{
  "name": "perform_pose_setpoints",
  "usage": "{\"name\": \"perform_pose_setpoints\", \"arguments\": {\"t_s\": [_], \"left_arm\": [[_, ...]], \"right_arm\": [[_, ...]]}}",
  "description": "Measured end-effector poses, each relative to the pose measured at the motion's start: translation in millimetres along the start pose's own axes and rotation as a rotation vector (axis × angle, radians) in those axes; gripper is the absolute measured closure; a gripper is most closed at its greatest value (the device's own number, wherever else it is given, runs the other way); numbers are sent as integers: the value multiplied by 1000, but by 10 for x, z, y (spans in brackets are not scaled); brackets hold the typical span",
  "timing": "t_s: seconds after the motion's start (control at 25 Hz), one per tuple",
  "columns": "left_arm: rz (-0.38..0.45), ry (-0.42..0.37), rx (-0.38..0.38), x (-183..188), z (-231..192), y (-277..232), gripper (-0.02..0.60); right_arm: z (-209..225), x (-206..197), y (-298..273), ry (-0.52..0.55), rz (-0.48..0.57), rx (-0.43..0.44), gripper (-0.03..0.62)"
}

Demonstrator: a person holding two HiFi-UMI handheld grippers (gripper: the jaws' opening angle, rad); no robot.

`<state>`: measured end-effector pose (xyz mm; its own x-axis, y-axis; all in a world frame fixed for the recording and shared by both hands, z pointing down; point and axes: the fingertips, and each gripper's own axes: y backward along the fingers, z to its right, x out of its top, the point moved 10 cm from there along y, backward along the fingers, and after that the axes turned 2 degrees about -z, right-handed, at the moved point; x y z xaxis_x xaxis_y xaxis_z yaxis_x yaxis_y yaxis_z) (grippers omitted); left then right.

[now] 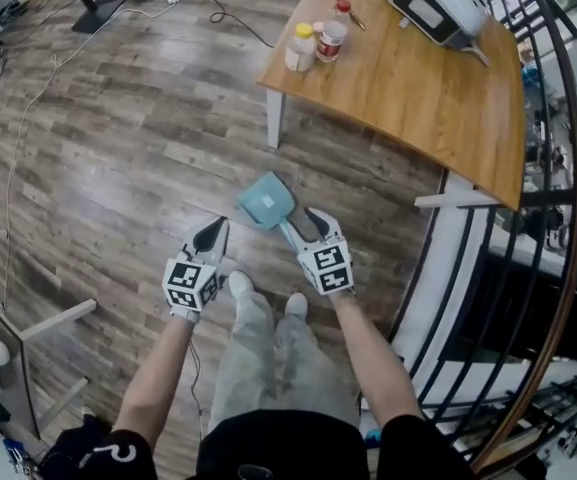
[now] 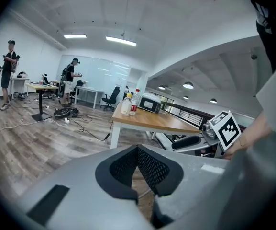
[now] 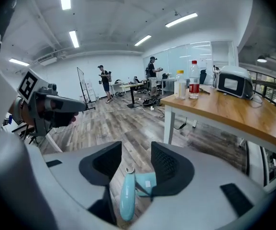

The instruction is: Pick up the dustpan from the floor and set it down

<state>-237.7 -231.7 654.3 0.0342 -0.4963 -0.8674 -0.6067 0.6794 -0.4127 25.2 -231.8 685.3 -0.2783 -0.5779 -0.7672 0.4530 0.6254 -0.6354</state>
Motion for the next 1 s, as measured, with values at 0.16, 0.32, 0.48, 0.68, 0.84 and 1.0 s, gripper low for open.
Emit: {"name": "perform_pose_setpoints", "arguments": {"t_s": [0.16, 0.32, 0.48, 0.68, 0.84, 1.0], "left_arm": [[-35, 13, 5, -185, -193, 25, 583], [-51, -1, -11, -432, -407, 2, 583], [-55, 38, -8, -675, -545, -87, 583], [-78, 64, -14, -933, -598, -129, 583], [-87, 66, -21, -1007, -641, -193, 583], [-85, 68, -24, -1025, -672, -225, 583]], "right_arm": [[-90, -292, -279, 4, -69, 10, 365], [-182, -526, -567, 37, -136, 11, 342], [-195, -691, -801, 29, -183, 3, 338], [-202, -890, -982, 9, -244, -26, 338], [-217, -934, -1069, 41, -293, -70, 353], [-225, -982, -1118, 55, -363, -101, 437]]}}
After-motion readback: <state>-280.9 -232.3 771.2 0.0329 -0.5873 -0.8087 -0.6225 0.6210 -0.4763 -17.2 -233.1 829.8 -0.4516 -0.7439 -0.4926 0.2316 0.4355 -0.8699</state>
